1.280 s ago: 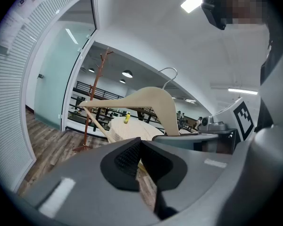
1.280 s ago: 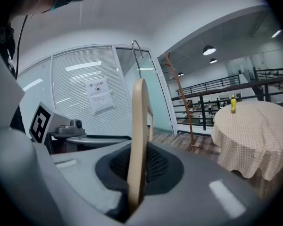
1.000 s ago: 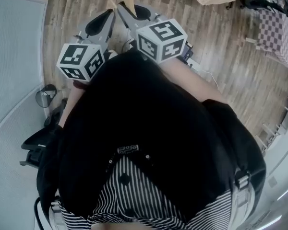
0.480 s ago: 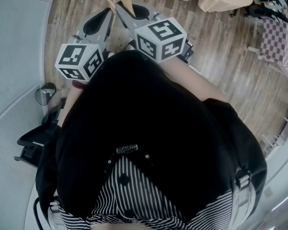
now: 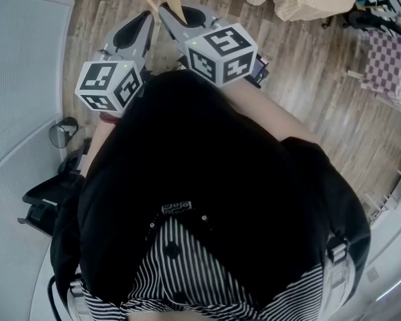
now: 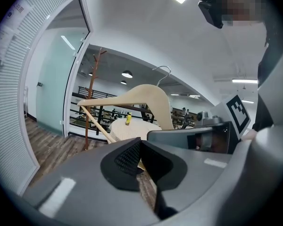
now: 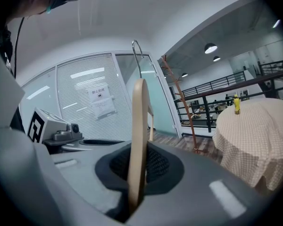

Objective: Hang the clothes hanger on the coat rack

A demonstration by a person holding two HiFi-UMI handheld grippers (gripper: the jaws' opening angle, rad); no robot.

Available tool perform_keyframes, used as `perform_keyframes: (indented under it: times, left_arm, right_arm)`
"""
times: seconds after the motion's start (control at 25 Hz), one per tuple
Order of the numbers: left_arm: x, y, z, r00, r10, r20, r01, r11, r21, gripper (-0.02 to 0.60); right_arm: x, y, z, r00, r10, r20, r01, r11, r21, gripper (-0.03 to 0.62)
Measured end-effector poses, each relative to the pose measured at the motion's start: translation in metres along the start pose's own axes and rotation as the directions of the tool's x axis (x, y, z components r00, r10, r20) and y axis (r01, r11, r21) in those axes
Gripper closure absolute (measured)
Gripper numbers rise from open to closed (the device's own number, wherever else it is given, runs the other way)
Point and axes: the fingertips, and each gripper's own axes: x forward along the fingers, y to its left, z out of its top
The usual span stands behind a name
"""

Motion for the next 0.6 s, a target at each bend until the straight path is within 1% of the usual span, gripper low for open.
perform_keyframes:
  times: [0.12,0.24,0.36,0.48,0.6]
  left_arm:
    - [0.009,-0.007,-0.004,1.000,0.001,-0.017,-0.001,1.000,0.005,0.591]
    - [0.020,-0.011,-0.005,0.999,0.000,-0.032,0.000,1.000,-0.019,0.592]
    - [0.026,-0.004,-0.005,0.999,0.019,-0.044,-0.021,0.999,-0.033,0.591]
    - [0.028,0.005,-0.003,0.998,0.036,-0.045,-0.038,0.999,-0.026,0.592]
    - [0.037,0.009,-0.001,0.999,0.025,-0.047,-0.026,1.000,-0.017,0.591]
  right_arm:
    - [-0.005,-0.010,-0.002,1.000,0.003,0.003,-0.004,1.000,0.015,0.577]
    - [-0.007,-0.023,-0.001,1.000,0.009,0.001,-0.009,0.999,0.035,0.577]
    - [-0.003,-0.031,0.001,1.000,0.017,-0.001,-0.017,0.999,0.051,0.577]
    - [0.004,-0.031,0.004,1.000,0.023,0.004,-0.023,0.999,0.044,0.577]
    - [0.010,-0.035,0.004,1.000,0.021,-0.002,-0.021,0.999,0.042,0.577]
